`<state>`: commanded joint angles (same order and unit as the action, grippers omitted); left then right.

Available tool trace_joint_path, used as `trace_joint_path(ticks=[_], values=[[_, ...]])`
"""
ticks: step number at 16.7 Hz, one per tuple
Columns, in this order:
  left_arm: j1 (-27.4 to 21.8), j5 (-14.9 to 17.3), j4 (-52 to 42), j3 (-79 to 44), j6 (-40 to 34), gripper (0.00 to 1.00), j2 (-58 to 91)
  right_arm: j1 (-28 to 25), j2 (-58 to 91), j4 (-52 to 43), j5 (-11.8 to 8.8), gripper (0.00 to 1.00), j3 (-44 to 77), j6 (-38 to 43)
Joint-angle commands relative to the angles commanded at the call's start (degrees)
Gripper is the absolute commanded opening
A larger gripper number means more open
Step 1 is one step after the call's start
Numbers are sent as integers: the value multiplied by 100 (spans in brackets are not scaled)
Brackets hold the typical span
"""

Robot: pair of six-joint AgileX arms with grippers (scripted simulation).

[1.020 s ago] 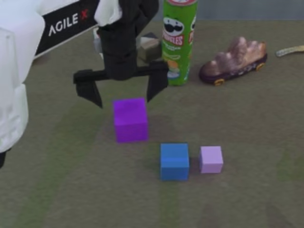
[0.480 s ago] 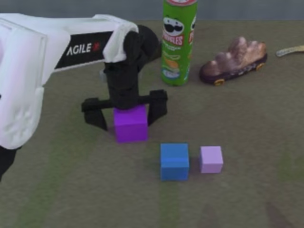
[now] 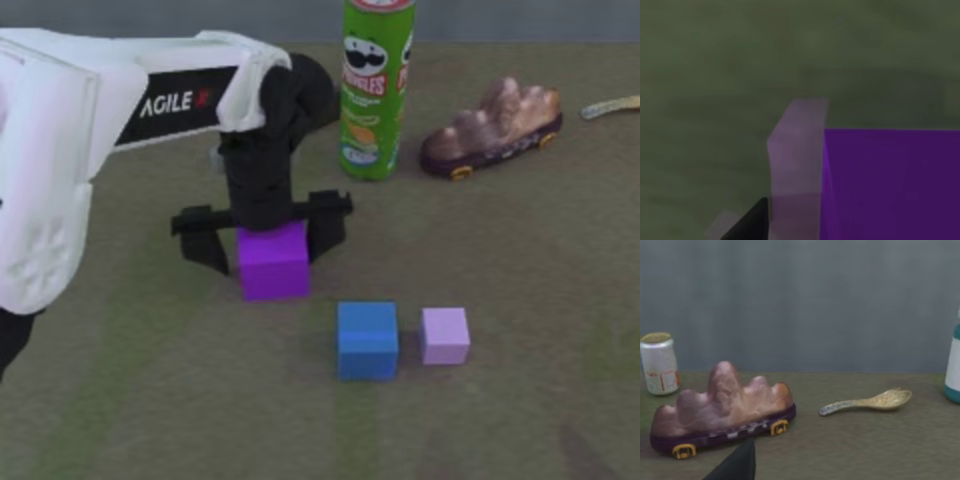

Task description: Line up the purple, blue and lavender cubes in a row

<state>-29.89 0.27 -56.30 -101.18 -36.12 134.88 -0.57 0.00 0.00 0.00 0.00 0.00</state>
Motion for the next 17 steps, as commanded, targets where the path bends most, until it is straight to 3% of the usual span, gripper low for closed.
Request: trace_joint_path(ticks=[9,17], values=[[0,0,0,0,0,2,0,0,0,0,0,100,0,0],[0,0,0,0,0,0,0,0,0,0,0,100,0,0]])
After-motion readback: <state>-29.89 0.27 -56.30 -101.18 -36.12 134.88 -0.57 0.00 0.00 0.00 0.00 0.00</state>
